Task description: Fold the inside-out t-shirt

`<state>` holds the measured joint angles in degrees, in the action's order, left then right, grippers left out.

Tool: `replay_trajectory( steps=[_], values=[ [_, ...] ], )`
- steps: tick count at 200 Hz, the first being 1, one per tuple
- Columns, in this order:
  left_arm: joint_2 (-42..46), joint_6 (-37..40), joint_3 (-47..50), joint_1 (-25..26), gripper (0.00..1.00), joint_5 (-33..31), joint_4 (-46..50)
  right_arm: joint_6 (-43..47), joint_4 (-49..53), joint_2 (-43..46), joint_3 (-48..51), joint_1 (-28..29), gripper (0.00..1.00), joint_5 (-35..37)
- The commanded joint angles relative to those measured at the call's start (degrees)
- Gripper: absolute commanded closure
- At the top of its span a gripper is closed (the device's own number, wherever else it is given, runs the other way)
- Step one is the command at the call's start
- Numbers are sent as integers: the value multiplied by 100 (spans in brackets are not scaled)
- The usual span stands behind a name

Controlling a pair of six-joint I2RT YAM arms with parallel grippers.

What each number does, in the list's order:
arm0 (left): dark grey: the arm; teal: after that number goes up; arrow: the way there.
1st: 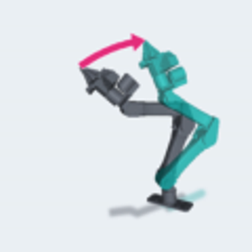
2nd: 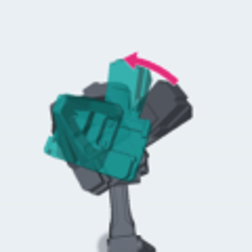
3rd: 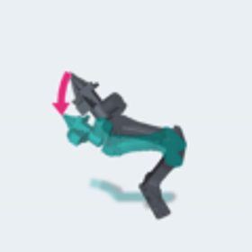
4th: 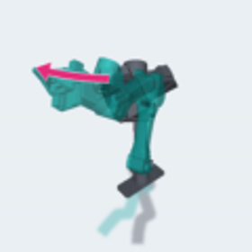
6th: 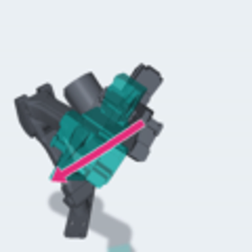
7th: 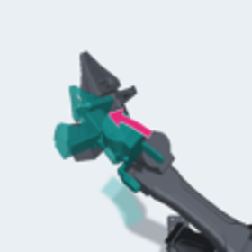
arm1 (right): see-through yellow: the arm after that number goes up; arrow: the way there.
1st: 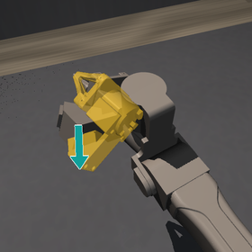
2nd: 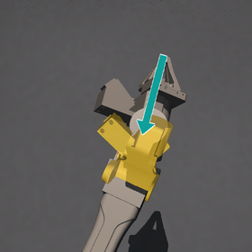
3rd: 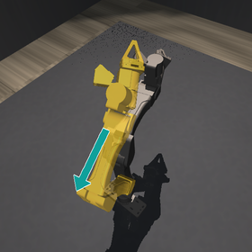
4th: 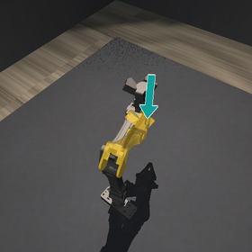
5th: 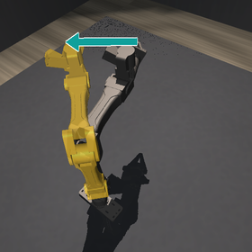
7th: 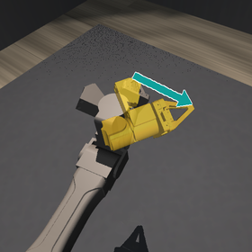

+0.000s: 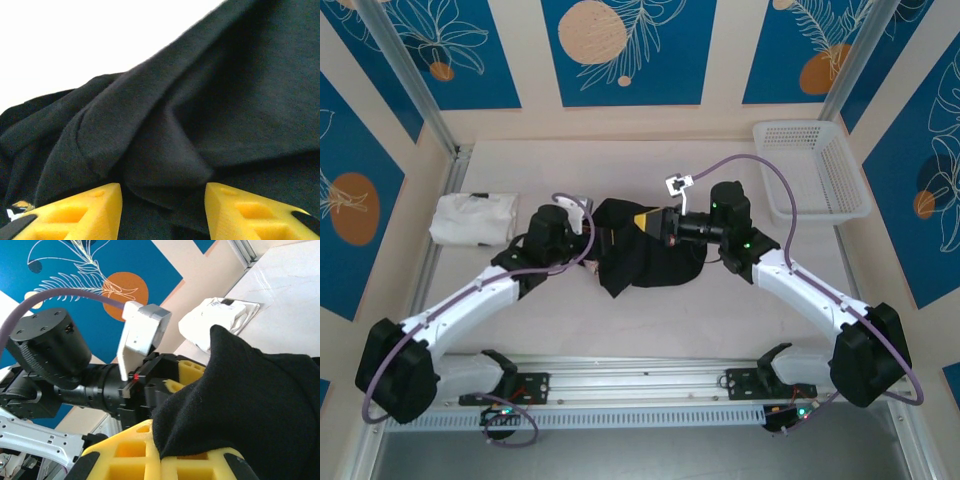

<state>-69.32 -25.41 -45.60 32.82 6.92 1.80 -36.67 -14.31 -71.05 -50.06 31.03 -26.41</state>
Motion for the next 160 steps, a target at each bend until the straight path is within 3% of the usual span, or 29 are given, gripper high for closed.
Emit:
replay_trajectory(
  steps=[1,52,83,97,127,160],
  values=[
    [-240,-151,-328,-12,51,-111,-386,0,-43,242,126,-22,100,-108],
    [-880,-426,-610,-4,47,507,-803,148,66,476,371,-27,100,-127],
    [-1198,-496,-728,-6,49,833,-932,277,94,538,383,-26,100,-183],
    [-1266,-533,-755,-10,59,971,-1100,338,103,526,374,-34,100,-240],
    [-1085,-546,-787,-14,100,1457,-1532,600,513,726,330,-176,100,-114],
    [-413,-915,-511,-82,100,2401,-2543,578,960,1135,416,-594,100,308]
  ],
)
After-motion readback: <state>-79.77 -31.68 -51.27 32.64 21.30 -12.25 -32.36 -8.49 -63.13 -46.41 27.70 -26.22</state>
